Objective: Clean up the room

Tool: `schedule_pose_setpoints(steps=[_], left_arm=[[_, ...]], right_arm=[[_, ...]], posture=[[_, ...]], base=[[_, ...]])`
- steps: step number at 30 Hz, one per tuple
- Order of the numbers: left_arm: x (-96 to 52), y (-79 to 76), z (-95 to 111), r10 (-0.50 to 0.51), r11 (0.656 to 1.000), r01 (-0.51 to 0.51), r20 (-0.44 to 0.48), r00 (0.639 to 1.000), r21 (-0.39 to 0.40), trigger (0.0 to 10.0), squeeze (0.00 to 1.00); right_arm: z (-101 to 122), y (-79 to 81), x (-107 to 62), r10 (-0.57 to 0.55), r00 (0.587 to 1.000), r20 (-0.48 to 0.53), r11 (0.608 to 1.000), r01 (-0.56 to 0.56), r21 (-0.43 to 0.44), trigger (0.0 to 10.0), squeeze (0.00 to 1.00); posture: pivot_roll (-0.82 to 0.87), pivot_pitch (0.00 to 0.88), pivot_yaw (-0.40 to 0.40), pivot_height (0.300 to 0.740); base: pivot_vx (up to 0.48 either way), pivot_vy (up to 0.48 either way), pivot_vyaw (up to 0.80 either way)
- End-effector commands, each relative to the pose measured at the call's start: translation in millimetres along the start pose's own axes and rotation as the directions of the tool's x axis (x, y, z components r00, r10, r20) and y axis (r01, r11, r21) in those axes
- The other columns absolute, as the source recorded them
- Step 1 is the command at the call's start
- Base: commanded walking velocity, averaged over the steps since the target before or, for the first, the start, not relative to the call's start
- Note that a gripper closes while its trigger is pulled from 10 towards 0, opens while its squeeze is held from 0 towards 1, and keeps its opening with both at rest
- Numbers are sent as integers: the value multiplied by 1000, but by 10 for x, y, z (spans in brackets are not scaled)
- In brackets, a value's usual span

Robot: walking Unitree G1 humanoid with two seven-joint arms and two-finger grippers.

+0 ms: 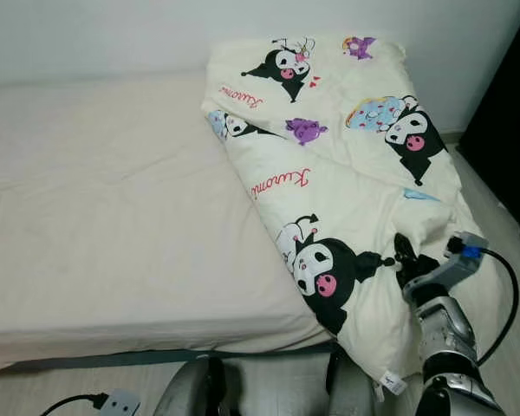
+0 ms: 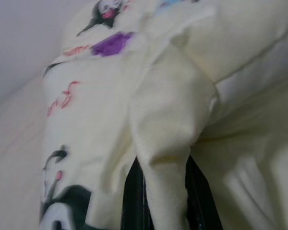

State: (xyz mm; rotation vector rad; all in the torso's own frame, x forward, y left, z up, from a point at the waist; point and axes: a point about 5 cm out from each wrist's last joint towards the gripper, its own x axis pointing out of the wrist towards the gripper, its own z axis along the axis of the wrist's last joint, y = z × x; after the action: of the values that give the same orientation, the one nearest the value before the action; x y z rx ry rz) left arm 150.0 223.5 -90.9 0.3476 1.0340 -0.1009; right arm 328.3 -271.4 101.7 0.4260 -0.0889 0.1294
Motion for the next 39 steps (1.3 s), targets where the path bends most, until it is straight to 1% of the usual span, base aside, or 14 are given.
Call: schedule_pose_setpoints(steps=[1, 2, 3, 5, 10, 11, 14, 16, 18, 27, 28, 30, 31, 39], left_arm=[[-23, -10, -127, -5, 1000, 5, -43, 999, 4, 10000, 0], [-23, -12, -127, -4, 1000, 3, -44, 999, -1, 10000, 0], [-23, -12, -127, -4, 1000, 3, -44, 999, -1, 10000, 0], [-22, -17, -128, -1, 1000, 0, -44, 999, -9, 10000, 0], [-23, -23, -131, -1, 1000, 0, -45, 999, -12, 10000, 0], [-25, -52, -150, -3, 1000, 2, -50, 999, -19, 10000, 0], [-26, -66, -157, -4, 1000, 3, -52, 999, -22, 10000, 0], [-28, -94, -169, -8, 1000, 6, -56, 998, -31, 10000, 0], [-29, -105, -178, -10, 999, 8, -58, 998, -33, 10000, 0], [-39, -118, -226, -14, 999, 11, -78, 997, -33, 10000, 0], [-38, -120, -223, -14, 999, 11, -79, 997, -33, 10000, 0], [-35, -126, -216, -14, 999, 12, -78, 997, -34, 10000, 0], [-33, -132, -210, -15, 999, 12, -78, 997, -34, 10000, 0], [-27, -173, -190, -24, 999, 21, -75, 997, -37, 10000, 0]], right_arm=[[-29, 388, 217, 190, 982, -22, 980, -191, -55, 0, 0], [-77, 688, 343, 313, 949, -46, 946, -316, -71, 0, 0], [-77, 688, 343, 313, 949, -46, 946, -316, -71, 0, 0], [-225, 1268, 478, 528, 841, -117, 838, -539, -88, 0, 0], [-323, 1529, 491, 615, 773, -155, 773, -630, -79, 0, 0], [-663, 1940, 366, 745, 600, -291, 620, -784, -29, 0, 0], [-794, 2039, 290, 771, 535, -345, 567, -824, -9, 0, 0], [-1064, 2075, 71, 783, 401, -474, 472, -881, 35, 0, 0], [-1161, 2040, -44, 779, 342, -525, 438, -896, 66, 0, 0], [-1367, 1806, -441, 744, 168, -646, 379, -903, 201, 0, 0], [-1404, 1776, -482, 726, 159, -669, 377, -906, 194, 3333, 0], [-1439, 1771, -498, 714, 165, -680, 385, -904, 184, 3176, 0], [-1461, 1776, -498, 707, 179, -685, 394, -903, 170, 10000, 0], [-1489, 1922, -329, 672, 360, -647, 534, -841, 88, 10000, 0]], posture=[[2, 272, 73, 601], [4, 271, 69, 601], [4, 271, 69, 601], [5, 271, 64, 601], [4, 270, 60, 601], [6, 271, 47, 601], [7, 271, 44, 601], [8, 274, 40, 601], [3, 275, 38, 601], [-15, 277, 32, 601], [-18, 276, 30, 601], [-19, 276, 28, 601], [-19, 276, 28, 601], [-22, 273, 26, 601]], base=[[0, 0, 0], [0, 0, 0], [0, 0, 0], [0, 0, 0], [0, 0, 0], [0, 0, 0], [0, 0, 0], [0, 0, 0], [0, 0, 0], [0, 0, 0], [0, 0, 0], [0, 0, 0], [0, 0, 0], [0, 0, 0]])
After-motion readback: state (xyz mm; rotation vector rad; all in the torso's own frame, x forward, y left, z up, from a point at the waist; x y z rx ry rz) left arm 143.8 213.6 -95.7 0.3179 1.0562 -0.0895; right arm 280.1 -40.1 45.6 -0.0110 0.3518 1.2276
